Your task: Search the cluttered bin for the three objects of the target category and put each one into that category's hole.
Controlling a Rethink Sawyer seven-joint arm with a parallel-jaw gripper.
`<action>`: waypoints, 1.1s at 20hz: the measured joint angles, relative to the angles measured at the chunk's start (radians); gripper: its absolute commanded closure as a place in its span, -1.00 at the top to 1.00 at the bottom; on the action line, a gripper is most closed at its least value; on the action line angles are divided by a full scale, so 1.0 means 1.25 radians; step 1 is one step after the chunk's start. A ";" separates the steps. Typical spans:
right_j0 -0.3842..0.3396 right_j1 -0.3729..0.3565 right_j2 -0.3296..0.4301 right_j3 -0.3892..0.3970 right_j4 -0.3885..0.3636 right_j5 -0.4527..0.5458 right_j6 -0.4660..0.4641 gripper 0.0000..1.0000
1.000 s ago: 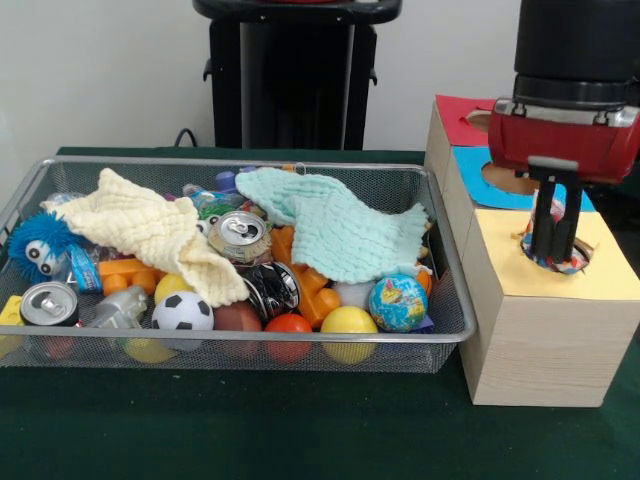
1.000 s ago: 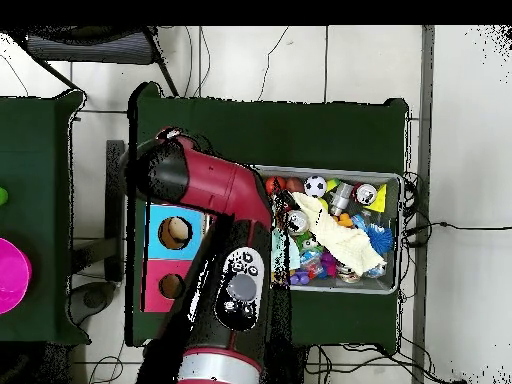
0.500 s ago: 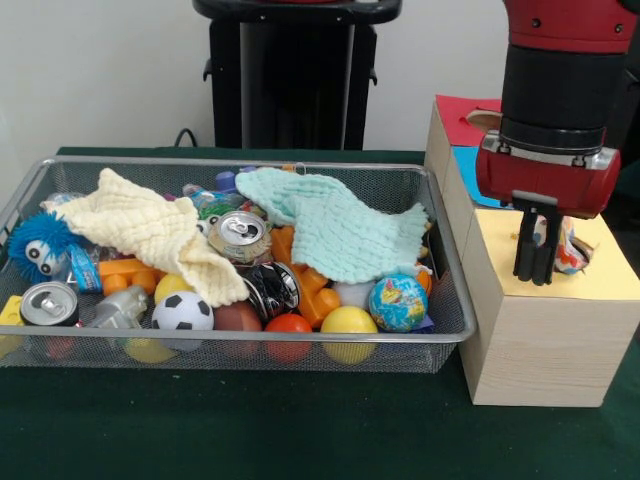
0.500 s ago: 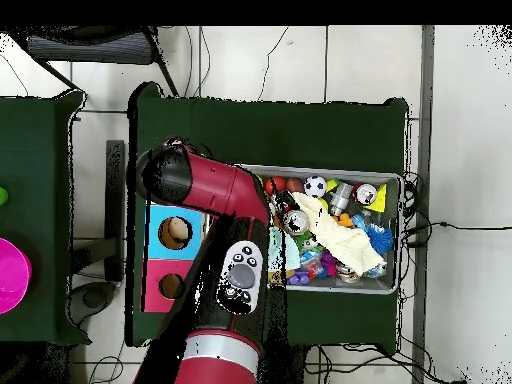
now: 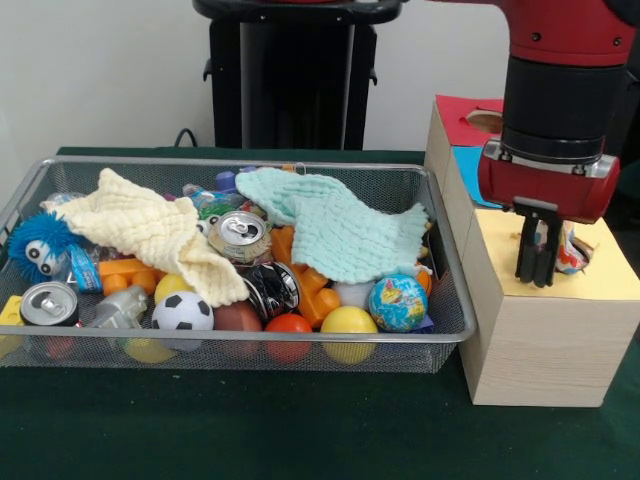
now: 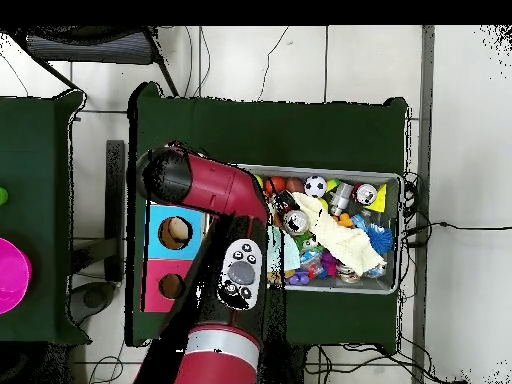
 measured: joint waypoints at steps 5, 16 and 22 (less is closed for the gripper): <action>-0.013 0.000 0.015 0.000 0.000 0.019 0.000 -1.00; -0.019 -0.011 0.019 0.001 0.000 0.169 0.000 -1.00; -0.019 -0.039 0.020 0.027 0.000 0.207 0.000 -1.00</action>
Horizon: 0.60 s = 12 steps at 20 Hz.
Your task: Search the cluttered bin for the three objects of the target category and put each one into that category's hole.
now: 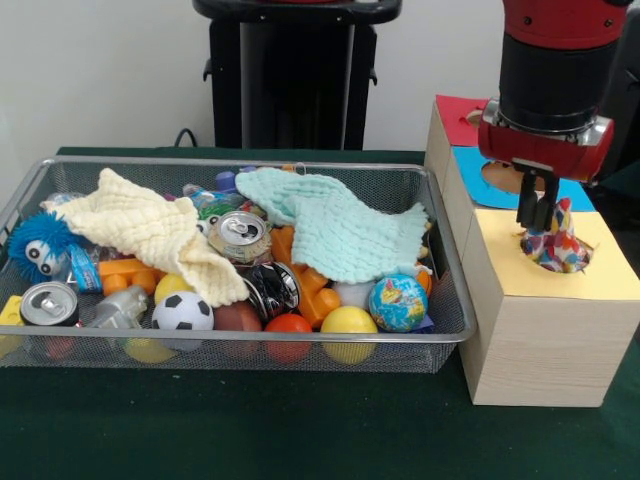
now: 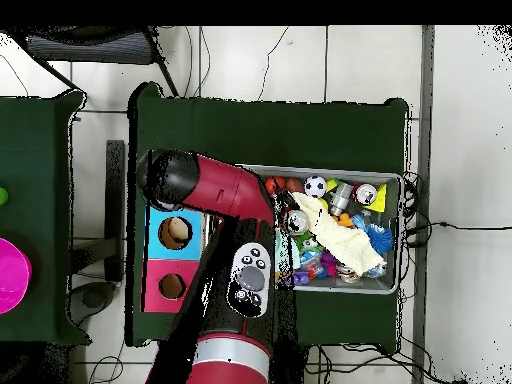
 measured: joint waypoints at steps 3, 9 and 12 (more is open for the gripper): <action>0.000 -0.009 0.002 0.011 0.002 0.000 0.000 -1.00; -0.017 -0.019 0.043 0.020 0.028 -0.015 0.000 -1.00; -0.033 -0.020 0.082 0.024 0.053 -0.060 0.000 -1.00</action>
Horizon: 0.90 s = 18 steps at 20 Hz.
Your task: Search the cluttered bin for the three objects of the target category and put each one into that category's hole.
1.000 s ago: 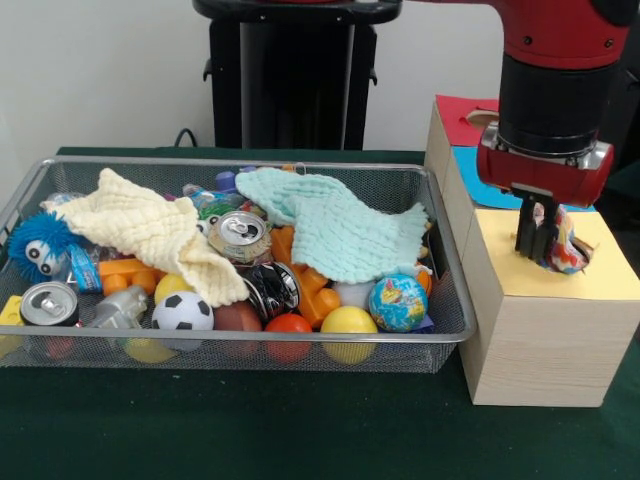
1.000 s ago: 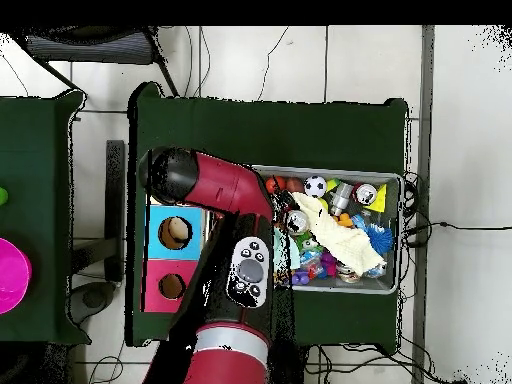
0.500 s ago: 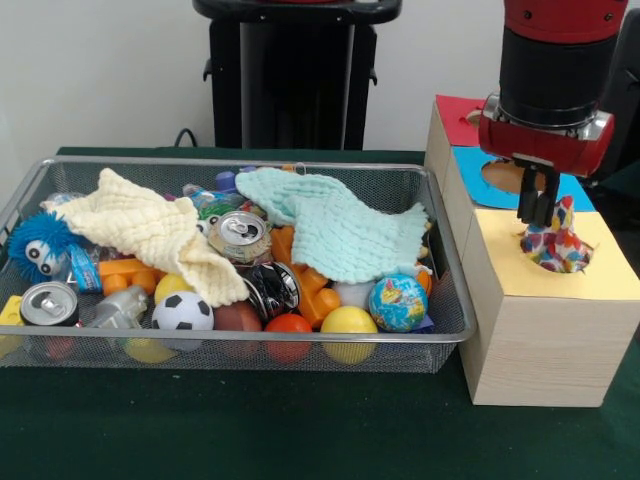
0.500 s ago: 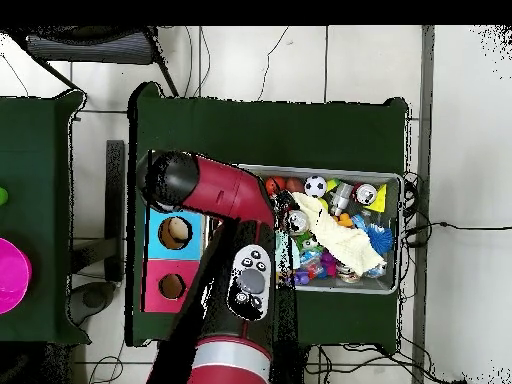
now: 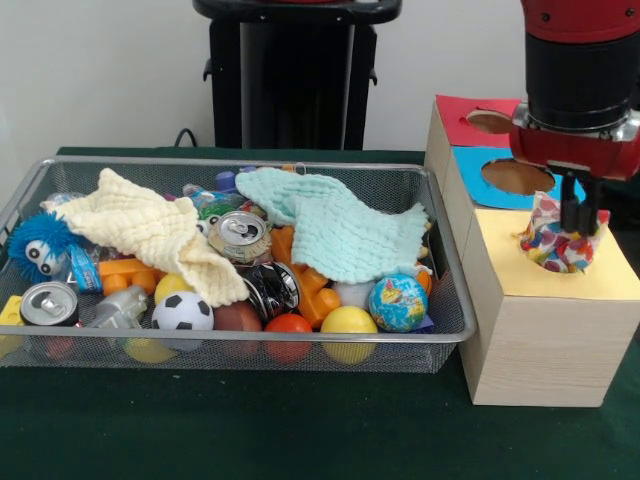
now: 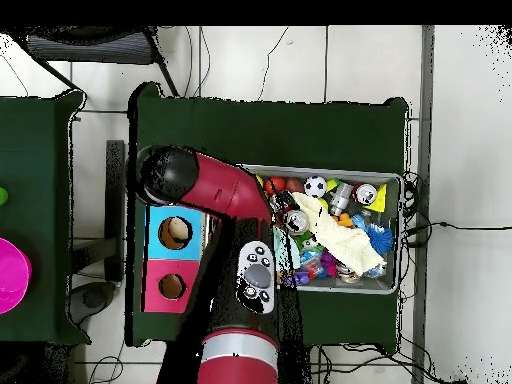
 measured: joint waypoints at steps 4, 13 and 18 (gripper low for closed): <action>-0.022 0.000 0.053 0.016 0.022 -0.090 0.000 -1.00; 0.005 0.016 0.066 0.035 0.019 -0.266 0.000 -1.00; 0.098 0.037 -0.040 -0.017 -0.017 -0.144 0.000 -1.00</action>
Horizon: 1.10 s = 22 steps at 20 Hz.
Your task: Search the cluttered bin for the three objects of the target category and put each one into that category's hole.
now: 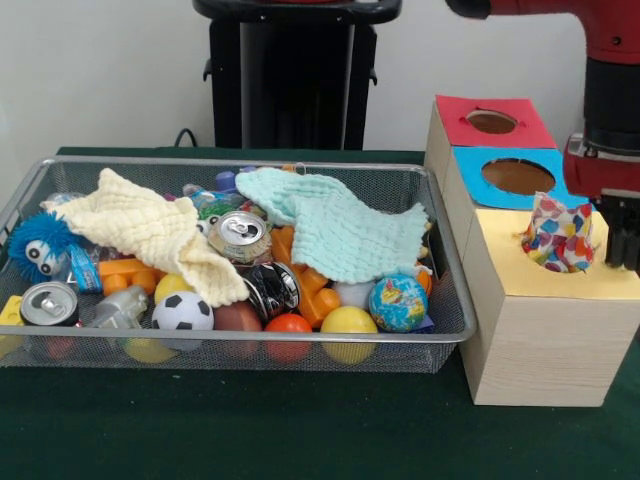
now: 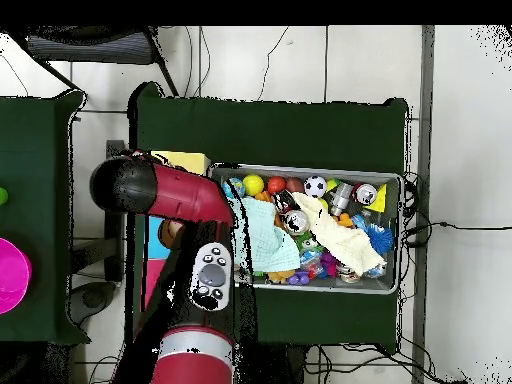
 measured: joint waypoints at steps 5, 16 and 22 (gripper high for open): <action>0.036 -0.003 -0.046 -0.011 -0.026 0.154 0.000 -1.00; 0.036 -0.004 -0.085 -0.011 -0.040 0.241 0.000 -1.00; 0.028 -0.007 -0.089 -0.011 -0.034 0.232 0.000 -1.00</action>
